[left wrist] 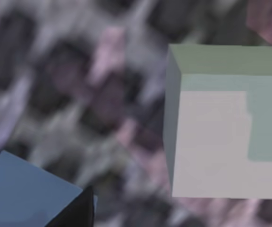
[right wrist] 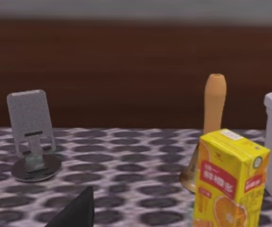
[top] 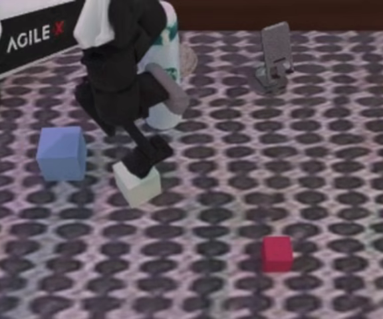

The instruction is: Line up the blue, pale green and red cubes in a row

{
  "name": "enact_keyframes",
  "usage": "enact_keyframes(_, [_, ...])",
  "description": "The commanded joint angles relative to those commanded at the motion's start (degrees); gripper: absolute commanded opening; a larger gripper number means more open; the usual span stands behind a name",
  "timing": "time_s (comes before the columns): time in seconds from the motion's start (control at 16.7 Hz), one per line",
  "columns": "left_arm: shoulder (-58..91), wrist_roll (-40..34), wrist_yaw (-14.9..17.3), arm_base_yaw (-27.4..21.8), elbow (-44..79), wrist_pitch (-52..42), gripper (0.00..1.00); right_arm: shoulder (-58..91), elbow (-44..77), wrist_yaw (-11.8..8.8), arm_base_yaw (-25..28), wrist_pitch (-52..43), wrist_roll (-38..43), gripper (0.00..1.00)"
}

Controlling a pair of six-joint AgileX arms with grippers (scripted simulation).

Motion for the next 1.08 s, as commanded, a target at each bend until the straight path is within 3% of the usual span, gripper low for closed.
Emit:
enact_keyframes(0.48, [5.73,0.18,0.06,-0.17,-9.38,15.41,1.0,0.0,0.0,0.0,0.0,0.0,0.0,1.0])
enact_keyframes(0.78, [6.49,0.2,0.06,-0.18,-10.46,16.9,1.0,0.0,0.0,0.0,0.0,0.0,0.0,1.0])
enact_keyframes(1.08, [6.49,0.2,0.06,-0.18,-10.46,16.9,0.62,0.0,0.0,0.0,0.0,0.0,0.0,1.0])
